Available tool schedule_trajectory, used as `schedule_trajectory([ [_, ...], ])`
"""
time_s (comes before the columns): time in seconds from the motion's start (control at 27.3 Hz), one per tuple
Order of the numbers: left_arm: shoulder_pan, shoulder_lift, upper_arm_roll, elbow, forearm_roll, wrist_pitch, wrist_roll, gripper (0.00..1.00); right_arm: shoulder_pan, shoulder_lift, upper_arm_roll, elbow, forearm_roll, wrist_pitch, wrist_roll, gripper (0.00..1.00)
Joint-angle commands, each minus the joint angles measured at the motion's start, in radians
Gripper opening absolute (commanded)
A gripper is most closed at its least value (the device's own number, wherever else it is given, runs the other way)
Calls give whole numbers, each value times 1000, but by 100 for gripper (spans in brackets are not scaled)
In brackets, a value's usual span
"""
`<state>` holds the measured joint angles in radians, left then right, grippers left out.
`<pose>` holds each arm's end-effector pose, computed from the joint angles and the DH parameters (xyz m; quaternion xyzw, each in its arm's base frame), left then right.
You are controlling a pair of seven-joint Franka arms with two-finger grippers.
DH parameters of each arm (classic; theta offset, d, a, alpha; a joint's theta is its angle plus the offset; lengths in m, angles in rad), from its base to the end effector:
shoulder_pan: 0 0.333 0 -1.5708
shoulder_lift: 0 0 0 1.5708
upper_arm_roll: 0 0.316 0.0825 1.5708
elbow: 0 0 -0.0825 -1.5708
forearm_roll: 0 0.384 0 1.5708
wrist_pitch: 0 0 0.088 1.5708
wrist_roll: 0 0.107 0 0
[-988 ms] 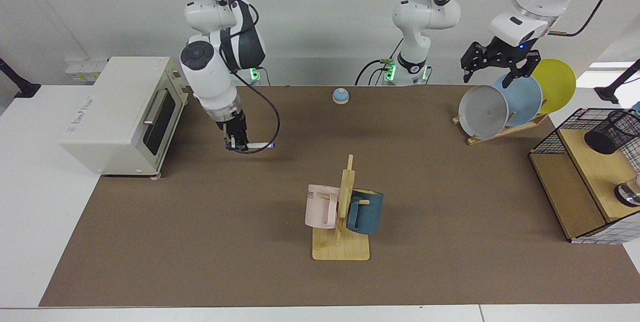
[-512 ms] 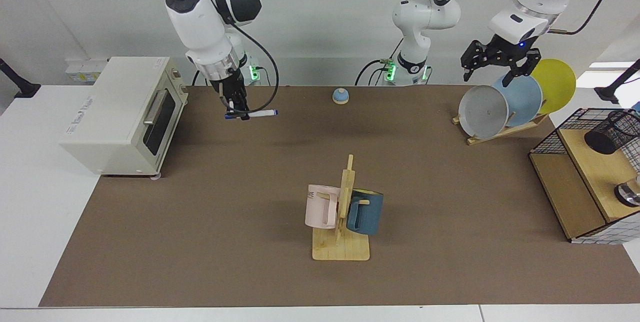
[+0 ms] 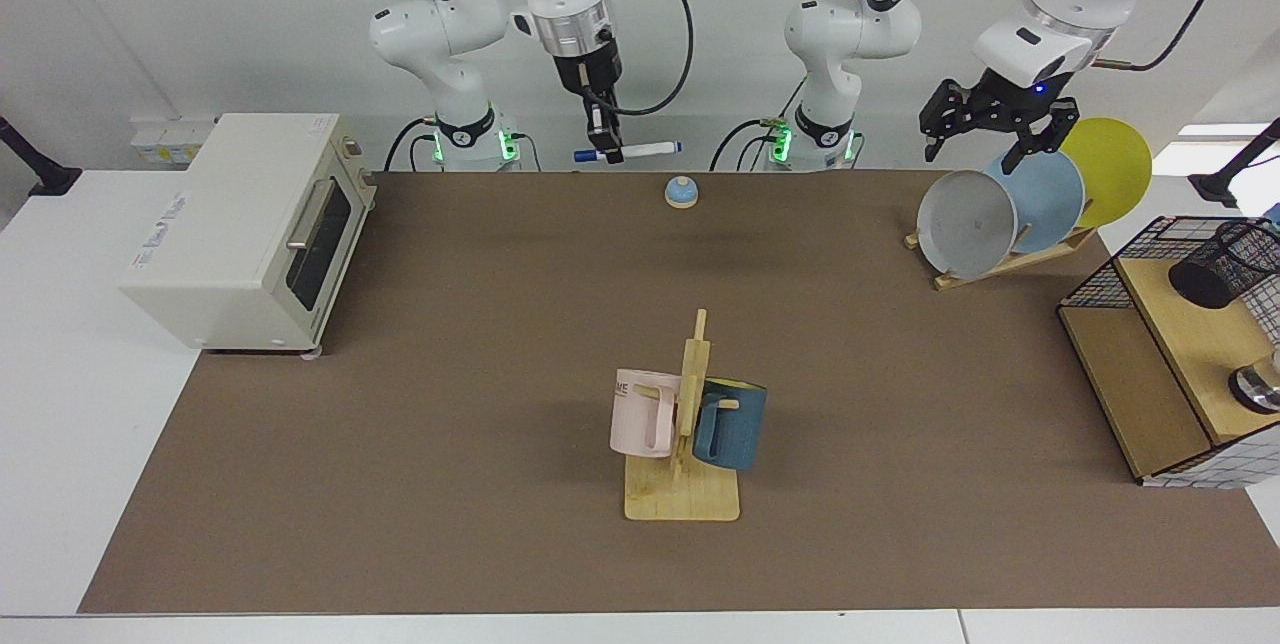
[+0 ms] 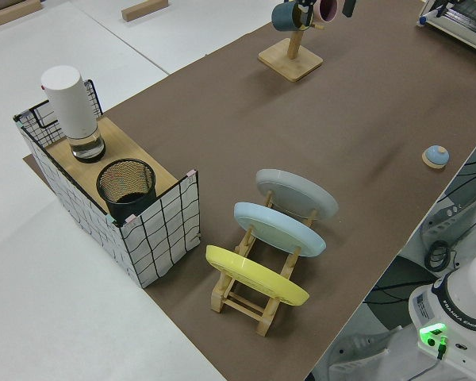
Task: Put markers into pen holder
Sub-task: 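Carry the marker with the right gripper toward the table middle, then reach the left gripper toward the marker held by the right gripper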
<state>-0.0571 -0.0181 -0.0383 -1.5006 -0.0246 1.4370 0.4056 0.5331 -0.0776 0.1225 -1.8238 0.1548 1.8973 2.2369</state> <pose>0.5323 -0.0541 0.6556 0.9681 -0.2491 -0.0206 0.0152 0.4307 0.3481 0.5766 -0.6860 0.7203 0.0603 0.0832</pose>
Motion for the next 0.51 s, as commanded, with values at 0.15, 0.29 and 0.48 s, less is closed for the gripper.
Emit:
schedule_trajectory([
  [0.15, 2, -69, -69, -110, -40, 65, 249, 100, 77, 174, -4, 158, -74, 23, 138, 0],
  [0.29, 2, -92, -101, -167, -60, 105, 384, 99, 90, 214, -4, 213, -74, 19, 142, 0],
  [0.48, 2, -97, -130, -191, -129, 137, 489, 99, 96, 225, -4, 224, -67, 23, 142, 0],
])
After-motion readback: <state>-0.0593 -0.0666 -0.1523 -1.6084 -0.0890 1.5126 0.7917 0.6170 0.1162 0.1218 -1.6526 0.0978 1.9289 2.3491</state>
